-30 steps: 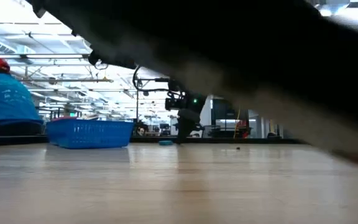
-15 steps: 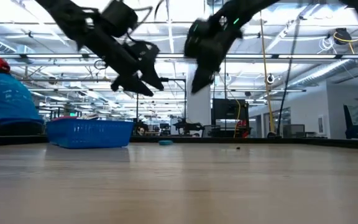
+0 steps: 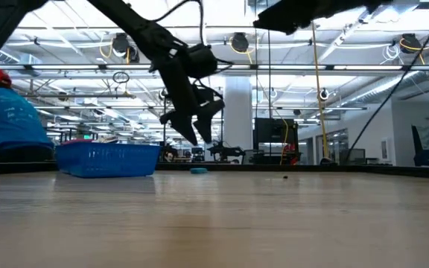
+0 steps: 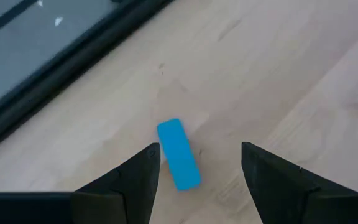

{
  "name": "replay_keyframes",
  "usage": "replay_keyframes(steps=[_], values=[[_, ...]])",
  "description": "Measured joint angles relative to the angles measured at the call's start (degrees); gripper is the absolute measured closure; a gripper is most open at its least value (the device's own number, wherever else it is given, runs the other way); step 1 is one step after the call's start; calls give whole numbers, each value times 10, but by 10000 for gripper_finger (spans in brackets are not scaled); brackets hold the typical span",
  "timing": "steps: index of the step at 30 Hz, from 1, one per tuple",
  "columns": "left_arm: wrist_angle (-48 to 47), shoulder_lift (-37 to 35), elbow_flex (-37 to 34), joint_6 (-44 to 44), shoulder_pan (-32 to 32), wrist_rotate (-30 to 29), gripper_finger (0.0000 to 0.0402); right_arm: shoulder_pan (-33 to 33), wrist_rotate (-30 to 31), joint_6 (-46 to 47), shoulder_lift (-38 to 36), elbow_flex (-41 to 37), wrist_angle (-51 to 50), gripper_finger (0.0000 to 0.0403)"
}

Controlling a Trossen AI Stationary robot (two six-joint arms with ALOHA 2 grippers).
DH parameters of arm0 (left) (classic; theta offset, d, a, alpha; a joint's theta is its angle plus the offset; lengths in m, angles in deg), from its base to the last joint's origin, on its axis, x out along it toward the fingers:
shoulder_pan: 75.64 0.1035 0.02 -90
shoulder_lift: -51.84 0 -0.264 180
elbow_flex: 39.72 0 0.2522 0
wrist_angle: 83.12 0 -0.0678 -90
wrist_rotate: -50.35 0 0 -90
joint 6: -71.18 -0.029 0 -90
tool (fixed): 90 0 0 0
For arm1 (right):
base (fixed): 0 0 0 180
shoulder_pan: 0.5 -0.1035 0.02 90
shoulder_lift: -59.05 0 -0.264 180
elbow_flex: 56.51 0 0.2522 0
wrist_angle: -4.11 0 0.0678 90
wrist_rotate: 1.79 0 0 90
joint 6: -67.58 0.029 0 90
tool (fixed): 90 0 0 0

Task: Pick & Place School Supplies
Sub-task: Put the blue eraser into the bottom blue bin

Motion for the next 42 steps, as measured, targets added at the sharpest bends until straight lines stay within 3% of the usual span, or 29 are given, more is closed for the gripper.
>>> replay_keyframes(steps=[10, 23, 28, 38, 42], values=[[-61, 79, 42, 39, 4, -16, 172, -34, 18, 15, -115, -159, 116, 238], [-44, 118, 45, 49, 10, 7, 181, -34, 17, 46, -108, -184, 130, 238], [-49, 119, 45, 46, 11, 3, 235, -34, 16, 59, -109, -184, 129, 238], [-66, 120, 44, -21, 18, -14, 388, -34, 16, 59, -109, -184, 129, 239], [-68, 120, 43, -27, 18, -14, 394, -34, 16, 59, -109, -184, 127, 239]])
